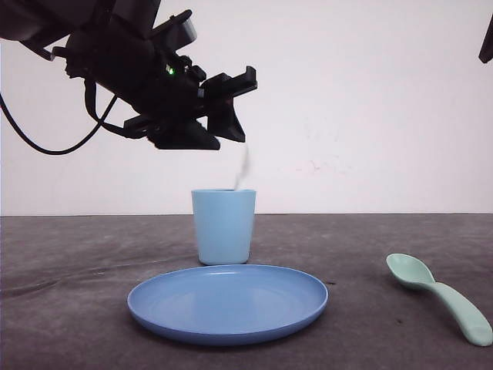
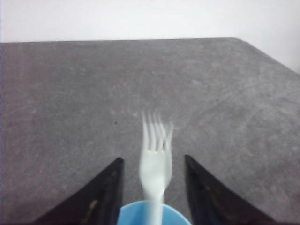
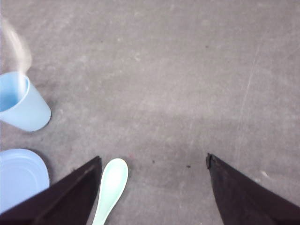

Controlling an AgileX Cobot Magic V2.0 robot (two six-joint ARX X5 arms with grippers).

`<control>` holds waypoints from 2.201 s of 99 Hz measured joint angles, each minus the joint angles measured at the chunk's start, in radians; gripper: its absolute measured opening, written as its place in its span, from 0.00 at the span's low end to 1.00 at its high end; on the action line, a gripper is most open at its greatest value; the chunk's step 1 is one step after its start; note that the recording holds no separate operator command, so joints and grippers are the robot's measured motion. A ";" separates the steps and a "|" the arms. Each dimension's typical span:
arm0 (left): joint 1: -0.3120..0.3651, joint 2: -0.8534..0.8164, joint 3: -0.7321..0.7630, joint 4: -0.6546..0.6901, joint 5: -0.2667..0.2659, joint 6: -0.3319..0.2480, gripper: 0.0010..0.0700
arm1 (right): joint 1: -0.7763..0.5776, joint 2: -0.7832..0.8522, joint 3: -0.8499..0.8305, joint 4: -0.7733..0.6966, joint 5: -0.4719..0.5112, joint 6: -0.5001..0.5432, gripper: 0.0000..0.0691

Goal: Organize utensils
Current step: 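Lift the fork with the left gripper and drop it into the light-blue cup, then lower the right gripper onto the mint-green spoon and grasp it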

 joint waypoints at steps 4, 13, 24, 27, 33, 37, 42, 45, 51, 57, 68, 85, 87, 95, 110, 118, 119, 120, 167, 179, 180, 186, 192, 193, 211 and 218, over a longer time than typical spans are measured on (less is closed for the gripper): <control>-0.001 0.000 0.000 -0.002 0.000 0.000 0.38 | 0.000 0.000 0.000 -0.004 0.000 0.000 0.65; -0.003 -0.001 0.000 -0.018 0.000 -0.001 0.38 | 0.000 0.001 0.000 -0.006 -0.004 0.000 0.65; -0.004 -0.037 0.000 -0.077 0.000 -0.001 0.39 | 0.016 0.003 0.000 -0.023 -0.008 0.004 0.65; -0.004 -0.059 0.000 -0.093 0.000 -0.001 0.39 | 0.027 0.003 0.000 -0.027 -0.008 0.010 0.65; -0.005 -0.117 0.000 -0.122 0.000 0.000 0.39 | 0.053 0.003 0.000 -0.036 -0.009 0.027 0.65; -0.005 -0.163 0.000 -0.149 0.000 0.001 0.39 | 0.074 0.006 0.000 -0.041 -0.010 0.039 0.65; -0.005 -0.224 0.000 -0.187 0.000 0.005 0.39 | 0.102 0.013 0.000 -0.054 -0.008 0.055 0.64; -0.005 -0.259 0.000 -0.215 0.000 0.010 0.39 | 0.120 0.020 0.000 -0.066 -0.008 0.066 0.63; -0.005 -0.326 0.000 -0.292 0.000 0.021 0.39 | 0.159 0.043 0.000 -0.090 -0.004 0.089 0.60; -0.005 -0.389 0.000 -0.385 0.000 0.030 0.39 | 0.198 0.079 0.000 -0.114 0.005 0.111 0.59; -0.005 -0.499 0.000 -0.555 0.000 0.034 0.39 | 0.272 0.167 0.000 -0.140 0.057 0.153 0.58; -0.005 -0.632 0.000 -0.745 0.000 0.034 0.39 | 0.362 0.325 0.000 -0.131 0.098 0.222 0.58; -0.005 -0.644 0.000 -0.761 0.000 0.034 0.39 | 0.369 0.345 0.000 -0.128 0.098 0.230 0.58; -0.005 -0.690 0.000 -0.814 0.000 0.034 0.39 | 0.390 0.420 0.000 -0.114 0.097 0.260 0.58; -0.005 -0.761 0.000 -0.880 0.000 0.034 0.39 | 0.418 0.535 0.000 -0.079 0.114 0.306 0.58; -0.005 -0.787 0.000 -0.906 0.000 0.034 0.39 | 0.426 0.578 0.000 -0.058 0.154 0.324 0.56; -0.005 -0.791 0.000 -0.910 0.000 0.034 0.39 | 0.428 0.582 0.000 -0.057 0.158 0.325 0.55; -0.005 -0.792 0.000 -0.911 0.000 0.034 0.39 | 0.429 0.586 0.000 -0.056 0.161 0.327 0.54; -0.005 -0.835 0.000 -0.958 0.000 0.033 0.39 | 0.432 0.709 0.000 0.002 0.176 0.364 0.39; -0.005 -0.835 0.000 -0.968 0.000 0.033 0.39 | 0.432 0.709 0.000 0.029 0.177 0.372 0.32; -0.005 -0.835 0.000 -0.968 0.000 0.033 0.39 | 0.433 0.709 0.000 0.031 0.177 0.373 0.30; -0.005 -0.835 0.000 -0.974 0.000 0.033 0.39 | 0.434 0.709 0.000 0.035 0.177 0.377 0.23; -0.005 -0.835 0.000 -0.975 0.000 0.033 0.39 | 0.436 0.709 0.000 0.034 0.176 0.382 0.18; -0.005 -0.835 0.000 -0.975 0.000 0.033 0.39 | 0.436 0.709 0.000 0.035 0.176 0.383 0.17; -0.005 -0.835 0.000 -0.975 0.000 0.033 0.39 | 0.437 0.709 0.000 0.035 0.177 0.387 0.12; -0.005 -0.835 0.000 -0.975 0.000 0.033 0.39 | 0.438 0.709 0.000 0.035 0.181 0.388 0.12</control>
